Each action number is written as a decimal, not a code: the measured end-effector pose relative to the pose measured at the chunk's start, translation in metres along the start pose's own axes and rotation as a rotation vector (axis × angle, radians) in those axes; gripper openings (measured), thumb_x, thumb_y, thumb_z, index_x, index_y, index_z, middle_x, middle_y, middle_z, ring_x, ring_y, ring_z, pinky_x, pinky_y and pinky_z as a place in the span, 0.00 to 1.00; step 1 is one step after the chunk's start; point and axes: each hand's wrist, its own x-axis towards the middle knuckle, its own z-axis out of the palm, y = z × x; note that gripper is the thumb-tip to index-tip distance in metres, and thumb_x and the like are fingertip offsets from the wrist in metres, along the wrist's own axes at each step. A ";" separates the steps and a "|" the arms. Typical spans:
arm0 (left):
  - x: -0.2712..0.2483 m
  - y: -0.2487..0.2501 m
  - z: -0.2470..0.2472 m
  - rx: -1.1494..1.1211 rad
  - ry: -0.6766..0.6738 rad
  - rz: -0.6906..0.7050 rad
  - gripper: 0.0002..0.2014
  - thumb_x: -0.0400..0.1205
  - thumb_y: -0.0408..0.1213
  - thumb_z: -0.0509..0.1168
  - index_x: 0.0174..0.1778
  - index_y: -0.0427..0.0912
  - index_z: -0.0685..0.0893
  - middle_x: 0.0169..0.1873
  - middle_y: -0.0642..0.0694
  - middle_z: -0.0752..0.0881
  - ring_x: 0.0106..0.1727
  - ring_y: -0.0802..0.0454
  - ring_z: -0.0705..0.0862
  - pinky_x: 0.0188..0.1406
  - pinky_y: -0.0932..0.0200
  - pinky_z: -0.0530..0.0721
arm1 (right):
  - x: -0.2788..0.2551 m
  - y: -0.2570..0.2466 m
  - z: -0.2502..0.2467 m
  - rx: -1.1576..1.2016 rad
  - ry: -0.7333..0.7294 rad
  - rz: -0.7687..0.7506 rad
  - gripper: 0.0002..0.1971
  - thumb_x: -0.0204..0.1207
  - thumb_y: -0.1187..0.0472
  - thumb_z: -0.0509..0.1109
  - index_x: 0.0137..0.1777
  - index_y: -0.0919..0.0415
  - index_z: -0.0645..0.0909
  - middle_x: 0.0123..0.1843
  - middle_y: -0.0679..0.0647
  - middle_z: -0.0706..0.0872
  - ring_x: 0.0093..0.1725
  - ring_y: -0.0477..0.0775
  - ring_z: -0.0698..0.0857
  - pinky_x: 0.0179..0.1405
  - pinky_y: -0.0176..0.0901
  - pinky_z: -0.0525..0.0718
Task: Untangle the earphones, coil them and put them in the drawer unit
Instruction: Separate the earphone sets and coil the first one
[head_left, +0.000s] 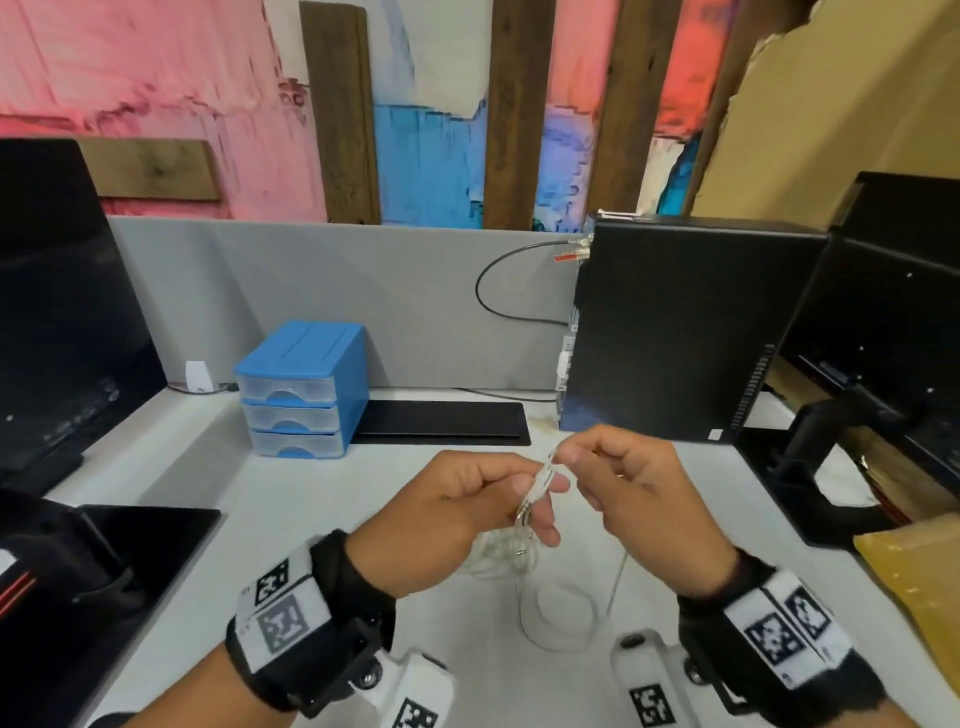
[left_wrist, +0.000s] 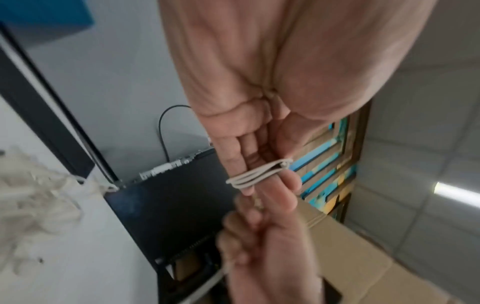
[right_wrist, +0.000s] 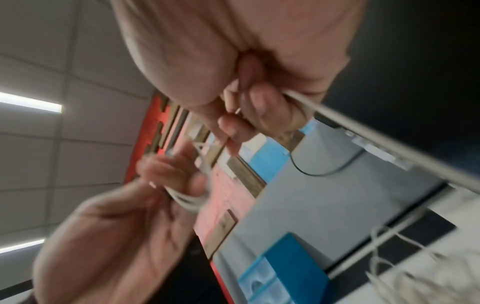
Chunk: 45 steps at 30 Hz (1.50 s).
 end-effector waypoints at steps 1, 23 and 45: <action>0.000 0.005 0.000 -0.086 0.011 -0.006 0.16 0.86 0.33 0.57 0.60 0.30 0.86 0.38 0.43 0.87 0.45 0.44 0.88 0.61 0.48 0.85 | 0.000 0.007 0.004 0.012 -0.001 0.007 0.11 0.82 0.67 0.66 0.40 0.60 0.88 0.22 0.40 0.78 0.23 0.39 0.73 0.25 0.25 0.68; 0.002 -0.016 -0.005 0.289 0.289 0.042 0.13 0.88 0.36 0.61 0.52 0.33 0.89 0.49 0.48 0.92 0.56 0.52 0.89 0.63 0.49 0.84 | -0.035 -0.050 0.008 -0.092 -0.382 -0.148 0.12 0.85 0.55 0.62 0.47 0.58 0.86 0.28 0.41 0.76 0.29 0.41 0.74 0.33 0.29 0.71; 0.002 -0.014 0.002 0.029 0.219 0.019 0.10 0.83 0.32 0.67 0.49 0.28 0.89 0.46 0.30 0.90 0.49 0.36 0.89 0.53 0.46 0.87 | -0.041 -0.063 0.012 -0.166 -0.384 -0.277 0.09 0.84 0.62 0.66 0.44 0.54 0.85 0.42 0.36 0.81 0.45 0.41 0.83 0.44 0.28 0.76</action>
